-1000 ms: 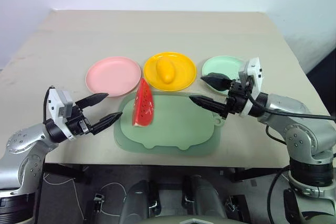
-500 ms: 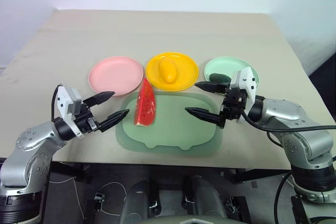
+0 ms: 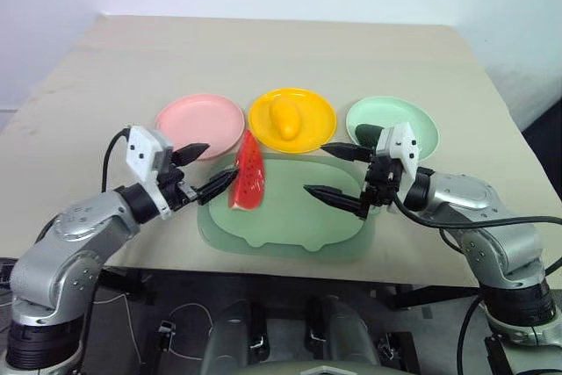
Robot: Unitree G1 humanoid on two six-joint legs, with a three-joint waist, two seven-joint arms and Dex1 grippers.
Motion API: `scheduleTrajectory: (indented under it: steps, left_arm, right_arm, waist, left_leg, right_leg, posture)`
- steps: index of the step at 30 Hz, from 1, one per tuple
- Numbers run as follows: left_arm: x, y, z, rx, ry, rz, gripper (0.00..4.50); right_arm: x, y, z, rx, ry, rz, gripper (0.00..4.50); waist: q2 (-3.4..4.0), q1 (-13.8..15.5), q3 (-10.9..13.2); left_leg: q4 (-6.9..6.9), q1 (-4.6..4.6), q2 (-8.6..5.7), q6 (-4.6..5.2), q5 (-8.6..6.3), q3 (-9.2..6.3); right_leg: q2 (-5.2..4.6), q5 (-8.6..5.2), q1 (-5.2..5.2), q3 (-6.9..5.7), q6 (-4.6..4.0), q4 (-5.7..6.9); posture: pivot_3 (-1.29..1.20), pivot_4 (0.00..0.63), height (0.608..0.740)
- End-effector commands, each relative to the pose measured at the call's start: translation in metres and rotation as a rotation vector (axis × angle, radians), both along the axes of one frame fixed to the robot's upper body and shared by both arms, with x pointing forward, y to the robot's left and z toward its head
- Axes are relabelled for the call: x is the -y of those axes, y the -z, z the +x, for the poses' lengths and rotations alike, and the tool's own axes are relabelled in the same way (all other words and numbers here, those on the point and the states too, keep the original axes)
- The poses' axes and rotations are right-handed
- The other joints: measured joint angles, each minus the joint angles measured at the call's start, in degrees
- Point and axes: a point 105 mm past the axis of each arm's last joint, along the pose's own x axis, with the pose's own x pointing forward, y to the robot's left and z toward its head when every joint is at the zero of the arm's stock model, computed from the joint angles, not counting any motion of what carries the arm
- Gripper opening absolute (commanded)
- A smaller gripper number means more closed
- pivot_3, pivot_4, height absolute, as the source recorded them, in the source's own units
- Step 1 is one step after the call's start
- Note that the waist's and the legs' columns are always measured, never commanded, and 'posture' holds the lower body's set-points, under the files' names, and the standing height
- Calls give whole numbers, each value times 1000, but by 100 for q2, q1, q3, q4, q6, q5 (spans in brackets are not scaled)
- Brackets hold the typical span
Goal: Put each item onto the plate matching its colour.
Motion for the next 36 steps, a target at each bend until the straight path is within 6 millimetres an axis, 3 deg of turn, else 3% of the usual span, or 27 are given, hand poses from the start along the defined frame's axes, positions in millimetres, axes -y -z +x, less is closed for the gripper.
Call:
scheduleTrajectory:
  steps: [1, 13, 19, 27, 33, 36]
  left_arm:
    - [10, -6, 3, 29, -32, 22, 4500]
    - [18, 31, 15, -182, -106, 63, 4500]
    - [9, 43, 17, -237, -132, 114, 4500]
    - [15, 47, 17, -265, -75, 145, 4500]
    - [18, 42, 14, -265, -48, 138, 2778]
    - [17, 36, 14, -248, -51, 142, 2618]
  right_arm:
    - [1, -10, -2, 52, 8, 31, 4452]
    - [-10, -22, 0, 60, 44, 48, 4452]
    - [-10, -23, 2, 53, 64, 49, 4452]
    - [-5, -12, 4, 38, 98, 31, 4452]
    - [-4, -5, 6, 41, 103, 20, 4500]
    - [-4, -4, 7, 45, 104, 12, 4500]
  waist:
    - [0, -2, 0]
    - [0, 0, 0]
    - [0, -2, 0]
    - [0, -3, 0]
    - [0, -1, -1]
    - [0, -2, -1]
  left_leg:
    - [2, 0, 0, 0, 0, 0]
    - [7, 0, 0, 1, -1, -3]
    - [7, -1, 1, 2, -1, -4]
    - [6, -1, 1, 1, -2, -4]
    - [6, -1, 1, 1, -1, -4]
    - [6, -1, 0, 1, -2, -4]
  right_leg:
    - [0, 0, 0, 0, 1, 1]
    - [0, 0, 2, -1, -1, 3]
    - [1, 0, 0, -2, -1, 4]
    - [0, -1, 0, -2, -3, 3]
    - [-1, -3, 0, -2, -5, 3]
    - [-1, -2, 0, -2, -5, 1]
  posture:
    - [0, 150, 696]
    - [0, 150, 696]
    - [0, 150, 696]
    - [0, 150, 696]
    - [0, 150, 696]
    - [0, 150, 696]
